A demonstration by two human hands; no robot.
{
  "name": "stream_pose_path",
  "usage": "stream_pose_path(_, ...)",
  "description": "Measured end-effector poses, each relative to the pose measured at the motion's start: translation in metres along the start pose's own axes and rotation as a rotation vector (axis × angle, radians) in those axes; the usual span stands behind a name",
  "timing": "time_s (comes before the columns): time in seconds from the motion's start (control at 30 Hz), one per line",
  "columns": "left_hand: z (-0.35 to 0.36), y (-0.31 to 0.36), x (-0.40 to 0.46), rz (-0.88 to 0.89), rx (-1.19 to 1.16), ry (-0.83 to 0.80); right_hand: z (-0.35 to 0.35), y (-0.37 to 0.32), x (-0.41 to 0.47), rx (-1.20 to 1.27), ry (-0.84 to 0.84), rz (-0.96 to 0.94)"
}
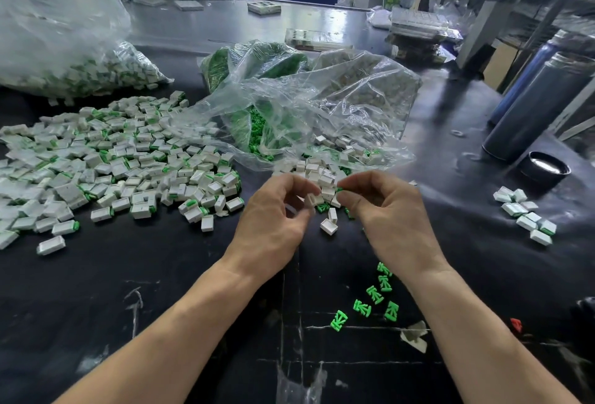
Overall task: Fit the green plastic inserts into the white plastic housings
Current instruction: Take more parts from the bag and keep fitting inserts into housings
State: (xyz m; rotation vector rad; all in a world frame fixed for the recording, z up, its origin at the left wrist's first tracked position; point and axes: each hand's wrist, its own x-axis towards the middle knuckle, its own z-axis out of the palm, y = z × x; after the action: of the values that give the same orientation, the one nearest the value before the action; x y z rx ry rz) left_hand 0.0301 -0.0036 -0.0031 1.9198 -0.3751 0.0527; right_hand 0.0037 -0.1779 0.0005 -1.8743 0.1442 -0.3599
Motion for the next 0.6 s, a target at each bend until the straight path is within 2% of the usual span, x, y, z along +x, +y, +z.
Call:
stream_pose_path(0.13, 0.0008, 0.0027, 0.0001, -0.004, -0.104, -0.014, 0.0035, -0.0026, -0.0045, 0.178, -0.031, -0.007)
stream_pose_path(0.4, -0.0016, 0.0034, -0.0004, -0.006, -0.240, -0.023, 0.0068, -0.0055, -0.0056, 0.248, -0.064, -0.065)
stream_pose_path(0.6, -0.0023, 0.0003, 0.0013, -0.018, -0.273, -0.098, 0.0083, -0.0058, -0.0062, 0.237, -0.033, -0.123)
